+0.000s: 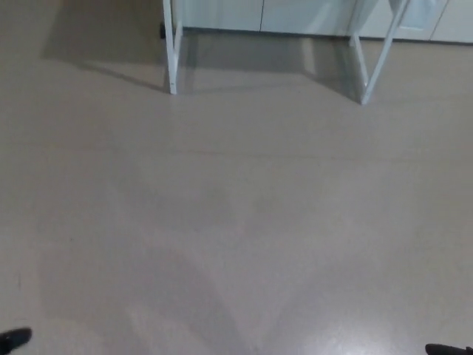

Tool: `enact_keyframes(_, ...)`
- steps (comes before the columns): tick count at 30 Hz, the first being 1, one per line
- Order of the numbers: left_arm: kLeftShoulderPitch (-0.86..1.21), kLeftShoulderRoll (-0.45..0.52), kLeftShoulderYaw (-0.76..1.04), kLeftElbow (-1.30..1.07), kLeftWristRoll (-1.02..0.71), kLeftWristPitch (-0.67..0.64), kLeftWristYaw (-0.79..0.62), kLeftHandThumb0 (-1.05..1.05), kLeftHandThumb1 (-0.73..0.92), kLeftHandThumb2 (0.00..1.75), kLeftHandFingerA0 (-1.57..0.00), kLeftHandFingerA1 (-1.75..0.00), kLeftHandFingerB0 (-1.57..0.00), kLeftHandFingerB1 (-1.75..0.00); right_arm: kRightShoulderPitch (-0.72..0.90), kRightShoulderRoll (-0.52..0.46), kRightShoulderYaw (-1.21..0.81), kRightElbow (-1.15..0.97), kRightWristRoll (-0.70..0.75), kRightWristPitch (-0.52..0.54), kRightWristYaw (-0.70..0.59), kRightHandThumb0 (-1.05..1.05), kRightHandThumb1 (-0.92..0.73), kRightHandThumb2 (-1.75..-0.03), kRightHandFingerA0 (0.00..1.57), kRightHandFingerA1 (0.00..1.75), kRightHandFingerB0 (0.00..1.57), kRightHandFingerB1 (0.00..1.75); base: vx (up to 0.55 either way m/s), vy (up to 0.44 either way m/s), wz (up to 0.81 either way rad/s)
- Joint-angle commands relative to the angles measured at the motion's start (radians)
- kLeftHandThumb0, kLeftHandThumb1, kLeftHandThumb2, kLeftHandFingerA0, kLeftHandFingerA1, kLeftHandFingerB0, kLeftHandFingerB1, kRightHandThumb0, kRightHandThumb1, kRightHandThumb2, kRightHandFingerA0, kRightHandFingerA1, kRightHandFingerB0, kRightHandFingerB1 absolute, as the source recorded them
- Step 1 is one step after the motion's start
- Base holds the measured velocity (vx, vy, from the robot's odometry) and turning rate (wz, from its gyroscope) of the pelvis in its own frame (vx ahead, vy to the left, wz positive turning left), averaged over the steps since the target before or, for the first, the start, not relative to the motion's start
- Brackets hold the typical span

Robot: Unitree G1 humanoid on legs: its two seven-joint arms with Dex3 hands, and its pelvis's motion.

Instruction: The robot walks towards a file tray kept in the middle of a desk and uses its right hand to grab a tray and pulls it out towards itself

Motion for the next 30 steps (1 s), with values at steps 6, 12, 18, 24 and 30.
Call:
enact_keyframes(6,0.026,0.008,-0.03,-0.025,0.008,-0.045,0.007,-0.39,0.25,0.91,-0.37,-0.74,-0.26,-0.65,-0.007,-0.025,0.009,0.011,-0.019,-0.055,-0.013,-0.24,-0.47,-0.54,0.61,0.62,0.39,0.52,0.23,0.042,0.1)
enact_keyframes(12,0.029,0.01,-0.049,-0.027,0.016,-0.06,0.021,-0.4,0.22,0.91,-0.39,-0.76,-0.28,-0.66,-0.001,-0.034,0.025,-0.013,-0.042,-0.032,-0.023,-0.27,-0.47,-0.55,0.61,0.61,0.4,0.5,0.29,-0.117,0.17)
enact_keyframes(18,0.039,0.014,-0.075,-0.029,0.034,-0.076,0.036,-0.42,0.24,0.9,-0.4,-0.74,-0.3,-0.65,-0.005,-0.045,0.039,-0.002,-0.052,-0.04,-0.026,-0.27,-0.46,-0.54,0.62,0.6,0.41,0.5,0.36,-0.235,0.2)
enact_keyframes(24,0.048,0.004,-0.083,-0.035,0.022,-0.09,0.038,-0.42,0.23,0.9,-0.41,-0.75,-0.31,-0.66,-0.011,-0.053,0.051,0.007,-0.057,-0.045,-0.028,-0.26,-0.46,-0.54,0.61,0.59,0.4,0.5,0.29,0.05,-0.15)
enact_keyframes(30,0.078,-0.024,-0.111,-0.081,0.035,-0.08,0.058,-0.41,0.23,0.88,-0.43,-0.73,-0.33,-0.64,0.015,-0.061,0.06,-0.027,-0.066,-0.043,-0.035,-0.25,-0.46,-0.54,0.62,0.6,0.41,0.51,0.31,0.174,-0.26)
